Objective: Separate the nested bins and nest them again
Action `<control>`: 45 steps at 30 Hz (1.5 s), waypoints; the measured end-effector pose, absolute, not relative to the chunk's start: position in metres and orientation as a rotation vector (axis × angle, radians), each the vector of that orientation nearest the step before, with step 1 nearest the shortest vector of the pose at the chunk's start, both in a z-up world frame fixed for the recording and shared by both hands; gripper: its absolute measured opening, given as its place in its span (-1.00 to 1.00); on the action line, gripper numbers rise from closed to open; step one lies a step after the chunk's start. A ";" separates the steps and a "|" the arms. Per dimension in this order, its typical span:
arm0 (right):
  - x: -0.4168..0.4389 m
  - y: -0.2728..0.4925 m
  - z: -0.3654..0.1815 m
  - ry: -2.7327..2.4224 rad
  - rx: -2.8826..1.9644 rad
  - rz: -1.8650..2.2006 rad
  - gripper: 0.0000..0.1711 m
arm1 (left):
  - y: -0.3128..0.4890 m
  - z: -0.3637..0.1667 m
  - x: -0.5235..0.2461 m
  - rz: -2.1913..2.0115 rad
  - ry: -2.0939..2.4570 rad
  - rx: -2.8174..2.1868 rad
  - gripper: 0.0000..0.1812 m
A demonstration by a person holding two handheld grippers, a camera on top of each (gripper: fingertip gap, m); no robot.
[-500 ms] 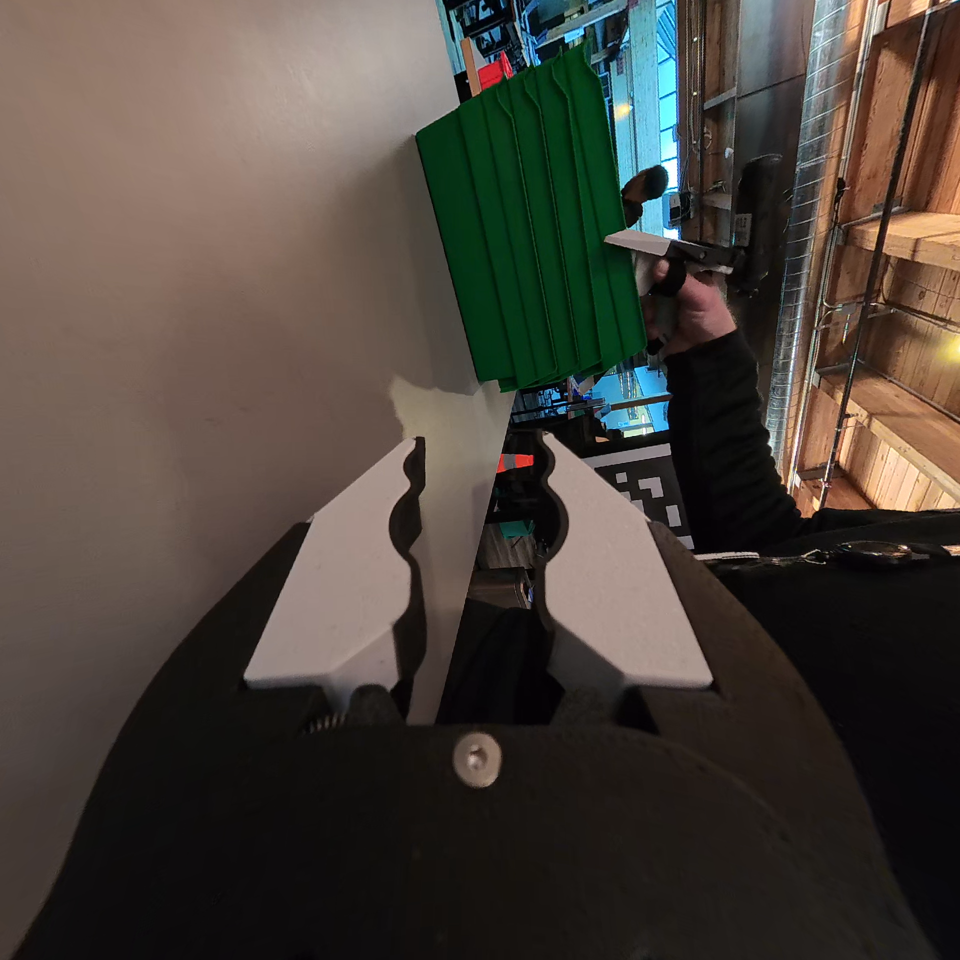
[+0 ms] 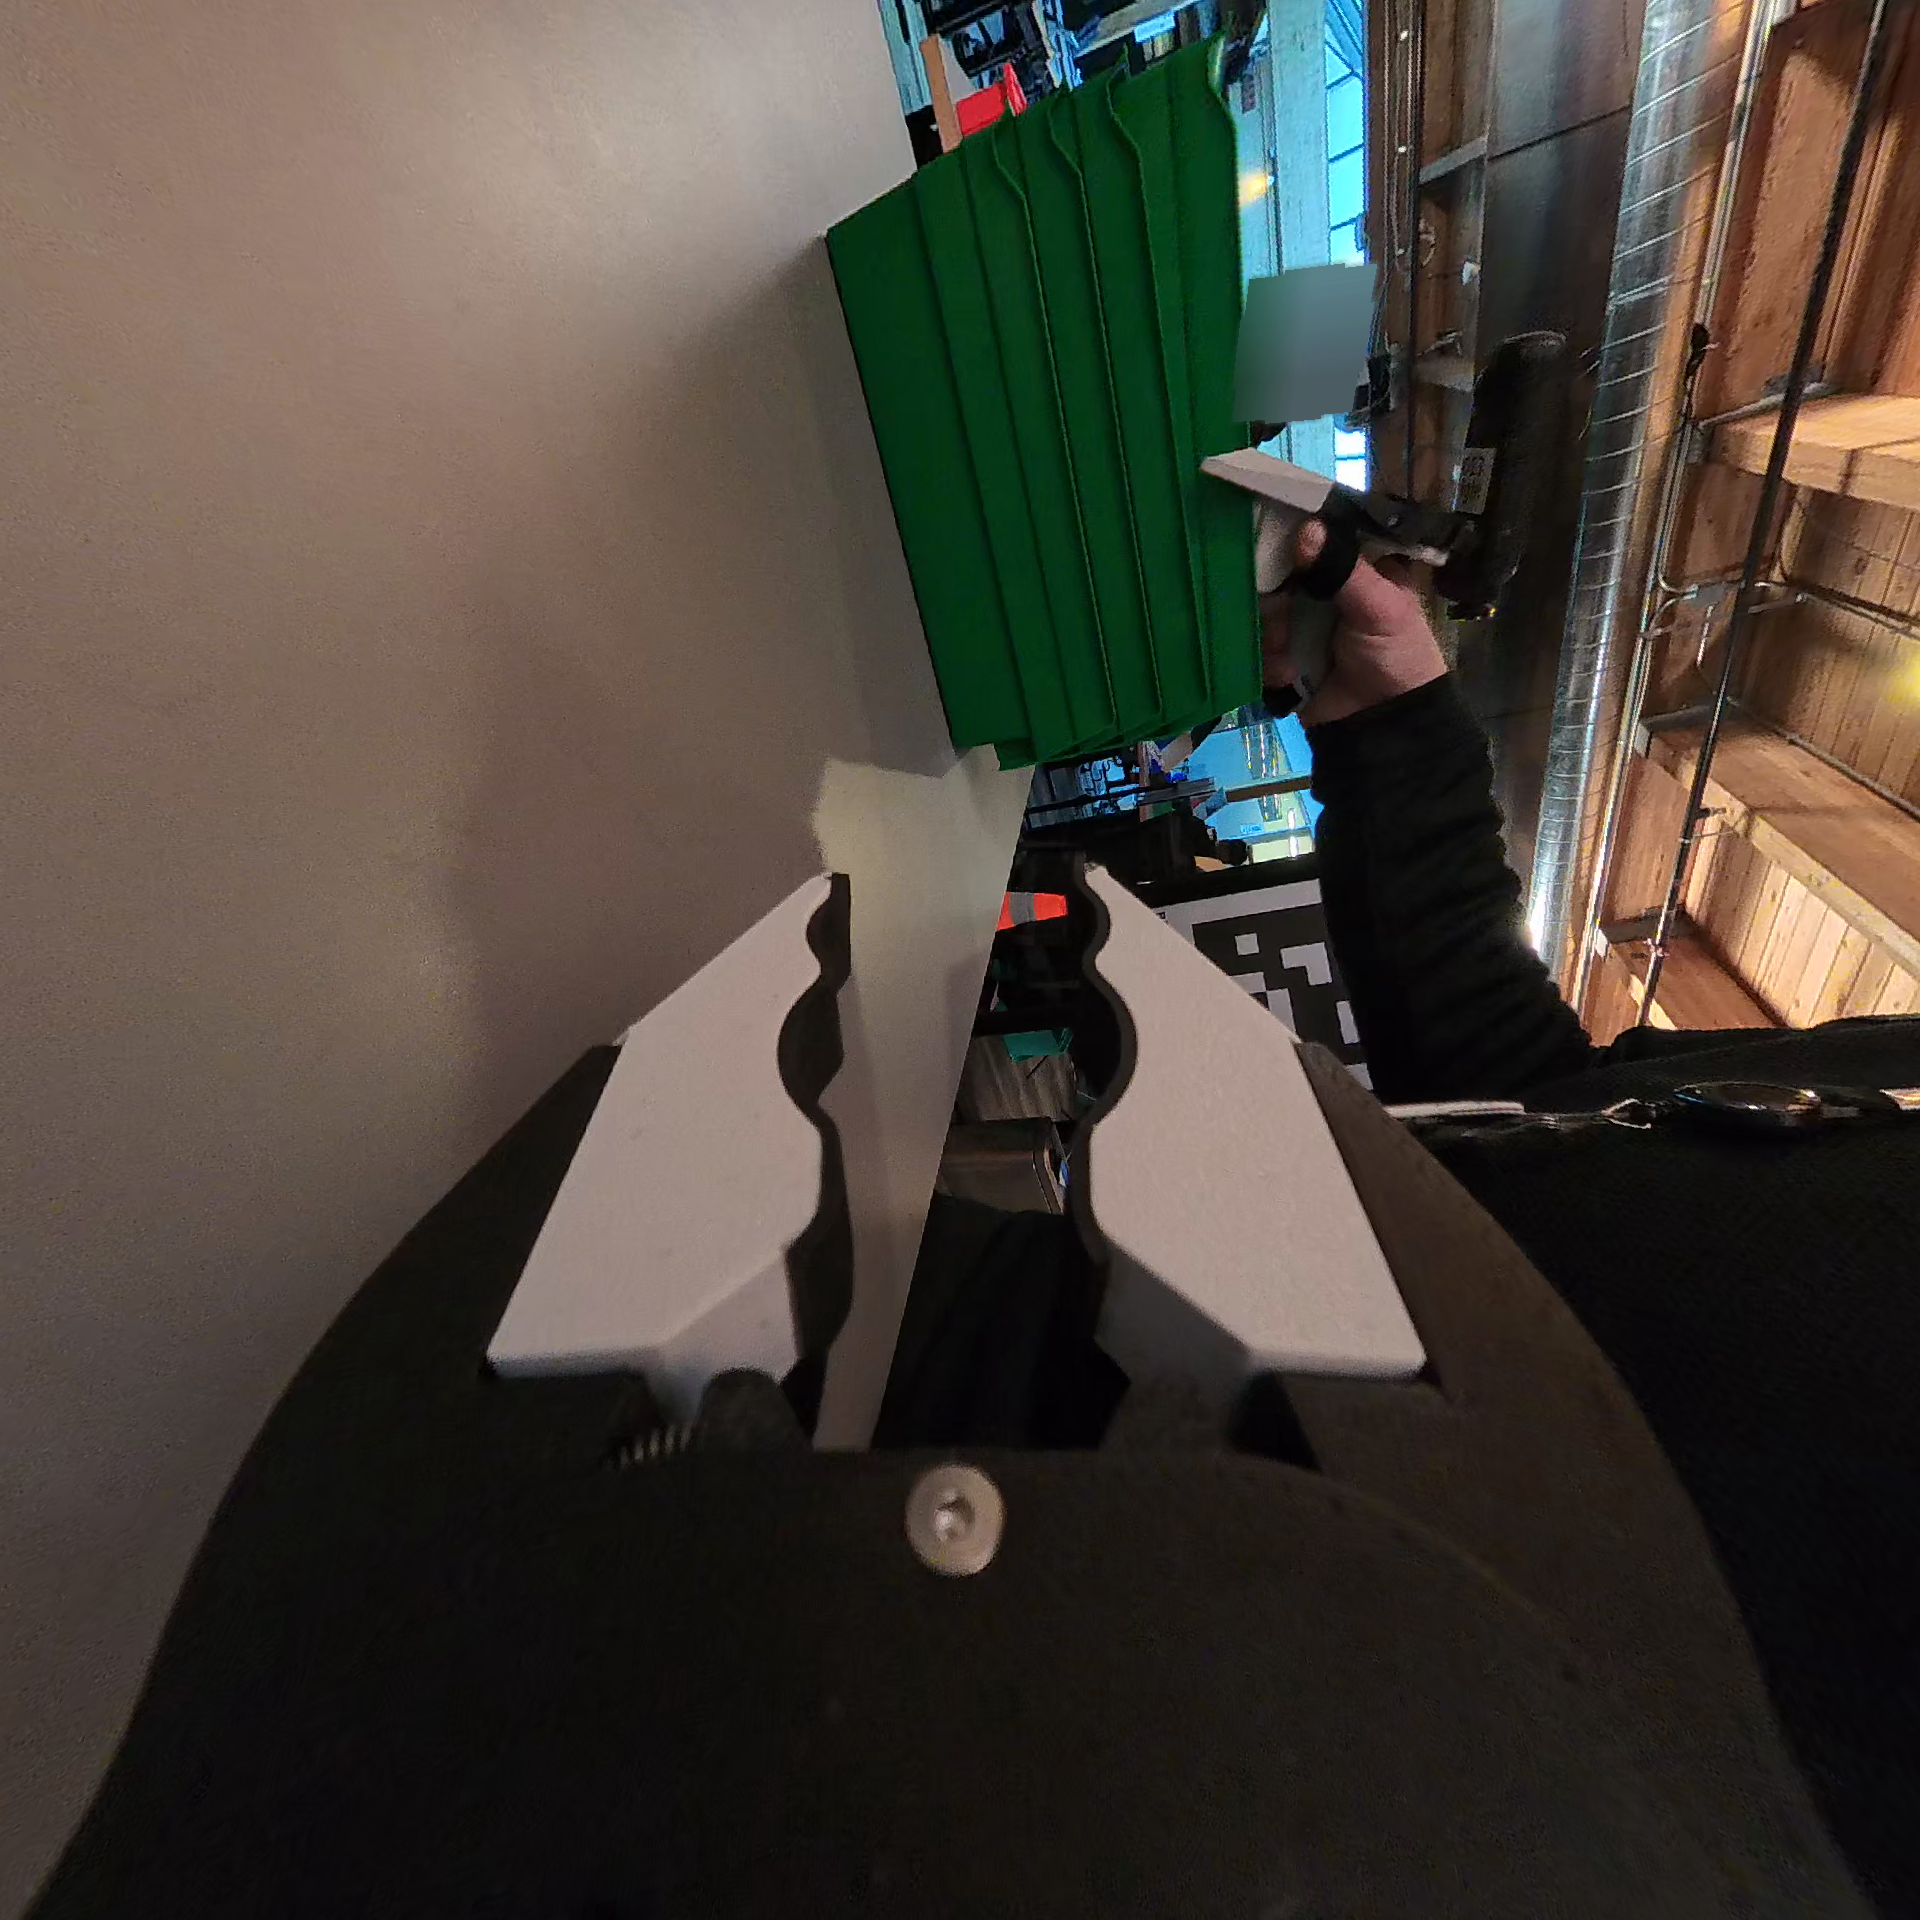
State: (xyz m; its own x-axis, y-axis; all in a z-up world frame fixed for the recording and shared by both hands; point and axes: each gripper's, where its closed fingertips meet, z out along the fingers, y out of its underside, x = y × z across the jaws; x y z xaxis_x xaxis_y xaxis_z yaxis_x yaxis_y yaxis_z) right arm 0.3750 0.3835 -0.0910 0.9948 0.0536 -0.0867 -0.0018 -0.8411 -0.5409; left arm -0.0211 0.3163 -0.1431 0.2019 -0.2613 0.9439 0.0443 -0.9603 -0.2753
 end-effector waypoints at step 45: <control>0.381 0.409 -0.098 -0.342 -2.703 -0.060 0.44 | 0.307 -0.131 0.025 -1.813 0.405 -2.231 -0.38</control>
